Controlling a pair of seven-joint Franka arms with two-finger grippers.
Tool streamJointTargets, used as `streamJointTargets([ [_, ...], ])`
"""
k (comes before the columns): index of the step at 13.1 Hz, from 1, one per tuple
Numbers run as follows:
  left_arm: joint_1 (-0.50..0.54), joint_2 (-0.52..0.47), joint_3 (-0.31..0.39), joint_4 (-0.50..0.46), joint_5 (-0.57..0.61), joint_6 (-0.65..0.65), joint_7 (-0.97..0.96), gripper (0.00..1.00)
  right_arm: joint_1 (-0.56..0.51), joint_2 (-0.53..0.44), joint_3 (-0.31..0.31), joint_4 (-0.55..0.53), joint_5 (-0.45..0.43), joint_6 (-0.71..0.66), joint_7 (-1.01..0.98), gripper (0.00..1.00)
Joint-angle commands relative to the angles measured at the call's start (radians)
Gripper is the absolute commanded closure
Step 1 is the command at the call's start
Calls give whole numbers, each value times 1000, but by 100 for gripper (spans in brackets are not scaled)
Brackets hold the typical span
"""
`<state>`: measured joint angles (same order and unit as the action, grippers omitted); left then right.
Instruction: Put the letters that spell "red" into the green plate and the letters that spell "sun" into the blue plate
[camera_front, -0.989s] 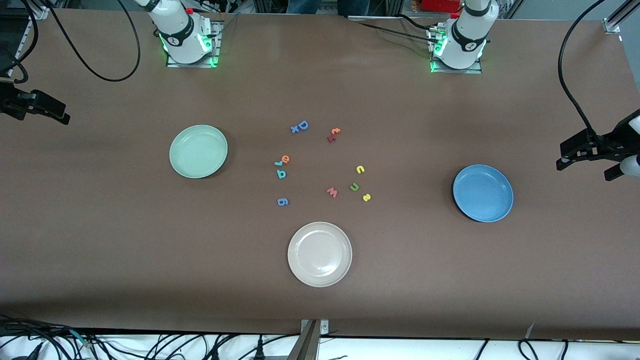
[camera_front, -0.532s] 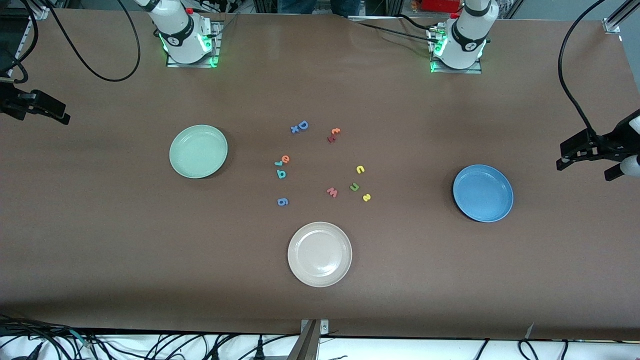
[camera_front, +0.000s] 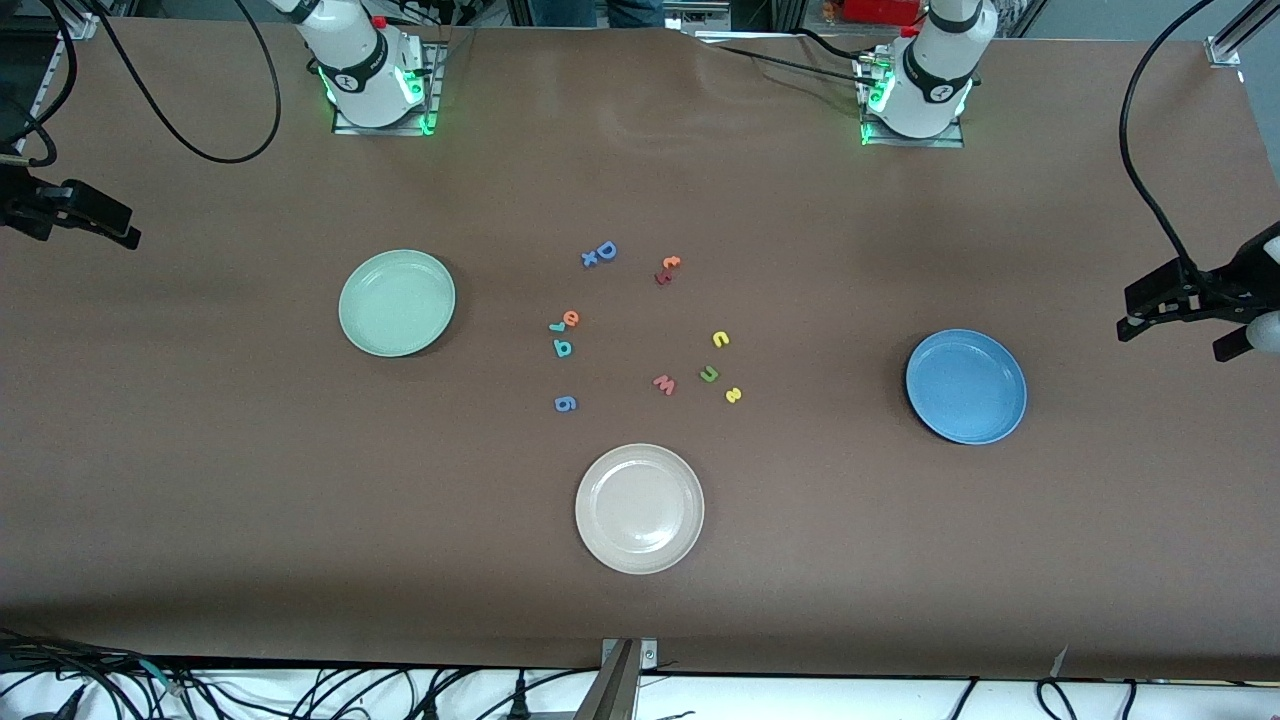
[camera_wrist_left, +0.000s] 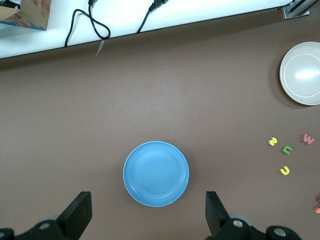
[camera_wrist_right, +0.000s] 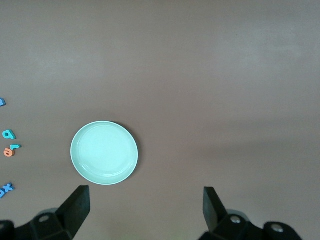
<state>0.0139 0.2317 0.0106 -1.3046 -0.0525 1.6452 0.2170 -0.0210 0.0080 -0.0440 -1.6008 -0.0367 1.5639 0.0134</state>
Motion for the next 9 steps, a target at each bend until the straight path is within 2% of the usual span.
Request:
streamJointTargets([
  [1,-3,4,0,27,22,-19,-8,0,7,-16,-2,-11,12,-7,-7,0],
  [9,-3,4,0,27,22,-21,-8,0,6,-10,3,-11,18,2,-1,0],
])
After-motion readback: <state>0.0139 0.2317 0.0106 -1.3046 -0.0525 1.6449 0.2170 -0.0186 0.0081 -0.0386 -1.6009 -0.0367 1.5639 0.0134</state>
